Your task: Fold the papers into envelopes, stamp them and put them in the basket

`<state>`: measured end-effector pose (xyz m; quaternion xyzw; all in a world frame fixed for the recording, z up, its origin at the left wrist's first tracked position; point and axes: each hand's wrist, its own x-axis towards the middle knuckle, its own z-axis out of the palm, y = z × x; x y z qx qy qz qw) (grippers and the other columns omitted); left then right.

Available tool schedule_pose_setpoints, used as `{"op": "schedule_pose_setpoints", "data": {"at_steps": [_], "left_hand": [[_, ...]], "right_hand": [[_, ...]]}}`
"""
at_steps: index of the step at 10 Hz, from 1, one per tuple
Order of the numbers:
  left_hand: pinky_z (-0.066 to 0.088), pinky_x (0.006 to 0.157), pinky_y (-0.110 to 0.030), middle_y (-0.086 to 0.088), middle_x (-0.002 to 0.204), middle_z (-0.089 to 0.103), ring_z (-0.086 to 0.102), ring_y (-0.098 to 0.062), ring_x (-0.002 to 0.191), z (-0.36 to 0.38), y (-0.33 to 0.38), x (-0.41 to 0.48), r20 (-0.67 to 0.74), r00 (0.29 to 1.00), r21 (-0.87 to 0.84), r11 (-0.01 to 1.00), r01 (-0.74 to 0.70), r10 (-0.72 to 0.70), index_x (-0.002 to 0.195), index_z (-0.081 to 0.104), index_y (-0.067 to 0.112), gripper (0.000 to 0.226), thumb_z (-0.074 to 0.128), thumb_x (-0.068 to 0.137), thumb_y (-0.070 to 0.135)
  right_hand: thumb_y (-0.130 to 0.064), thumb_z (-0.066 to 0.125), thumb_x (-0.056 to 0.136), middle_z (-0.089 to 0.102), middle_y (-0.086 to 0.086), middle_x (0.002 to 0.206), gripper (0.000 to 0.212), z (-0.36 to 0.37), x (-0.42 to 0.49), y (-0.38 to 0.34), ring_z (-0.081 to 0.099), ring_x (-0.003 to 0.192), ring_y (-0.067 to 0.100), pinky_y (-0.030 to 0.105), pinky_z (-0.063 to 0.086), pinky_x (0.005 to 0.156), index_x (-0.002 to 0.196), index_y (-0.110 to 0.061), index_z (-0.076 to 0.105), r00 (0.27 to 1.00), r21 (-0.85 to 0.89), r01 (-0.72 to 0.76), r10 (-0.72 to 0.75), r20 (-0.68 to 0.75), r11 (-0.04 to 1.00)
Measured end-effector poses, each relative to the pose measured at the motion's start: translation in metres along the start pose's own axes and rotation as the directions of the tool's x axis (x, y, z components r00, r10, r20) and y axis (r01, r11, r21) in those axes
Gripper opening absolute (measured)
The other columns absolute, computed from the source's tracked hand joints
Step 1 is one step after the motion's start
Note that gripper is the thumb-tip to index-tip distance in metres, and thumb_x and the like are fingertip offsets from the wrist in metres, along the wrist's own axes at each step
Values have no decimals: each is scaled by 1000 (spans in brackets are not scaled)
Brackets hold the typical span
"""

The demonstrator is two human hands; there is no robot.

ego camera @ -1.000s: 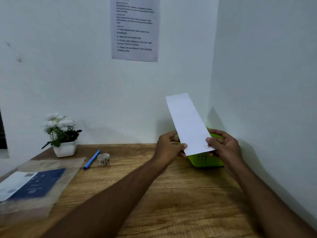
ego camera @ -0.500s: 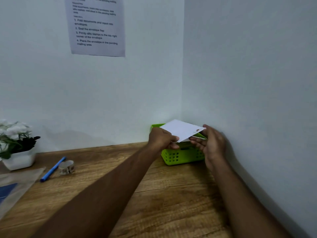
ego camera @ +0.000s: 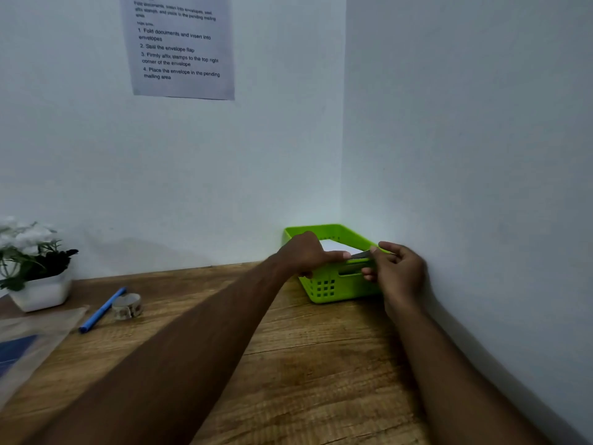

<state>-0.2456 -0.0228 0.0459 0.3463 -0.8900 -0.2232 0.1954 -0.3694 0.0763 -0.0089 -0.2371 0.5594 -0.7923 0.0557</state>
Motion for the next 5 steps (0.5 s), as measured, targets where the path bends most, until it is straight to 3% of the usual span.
{"op": "schedule_pose_setpoints", "data": {"at_steps": [1,2,3,4,5], "left_hand": [[42,50,-23,1,38,49,53,-13,36,4,2,-3,-23,1000,98,995,-7,9,53,46,14,64,57,74,73],[45,65,-29,-2,66,62,63,-18,70,10,0,-8,-105,990,243,968,-63,91,67,59,12,59,54,79,70],[42,85,-33,1,115,63,55,-17,112,14,-4,-15,-223,959,308,946,-99,173,108,63,16,56,54,83,65],[40,84,-31,4,119,61,55,-14,111,14,-15,-27,-334,907,312,938,-150,256,114,59,22,48,55,86,59],[41,79,-32,4,114,60,59,-17,101,12,-30,-44,-418,847,319,927,-199,327,113,58,23,38,56,88,51]], "right_hand": [[-11,69,86,68,8,68,14,0,0,4,57,37,12,26,49,42,100,-11,66,998,-94,54,-57,-30,994],[-7,67,82,68,9,66,16,0,-2,5,58,38,16,31,51,47,96,-15,66,994,-151,95,-102,-42,984],[-7,64,79,67,9,66,13,0,-3,3,60,44,22,31,51,49,89,-15,67,990,-183,119,-130,-49,976],[-17,62,83,64,6,69,5,4,-5,3,62,62,27,31,46,59,81,-21,64,982,-203,171,-184,-49,964],[-23,59,87,60,0,67,8,5,-12,-2,59,68,25,30,39,60,80,-24,62,974,-329,210,-228,-16,921]]}}
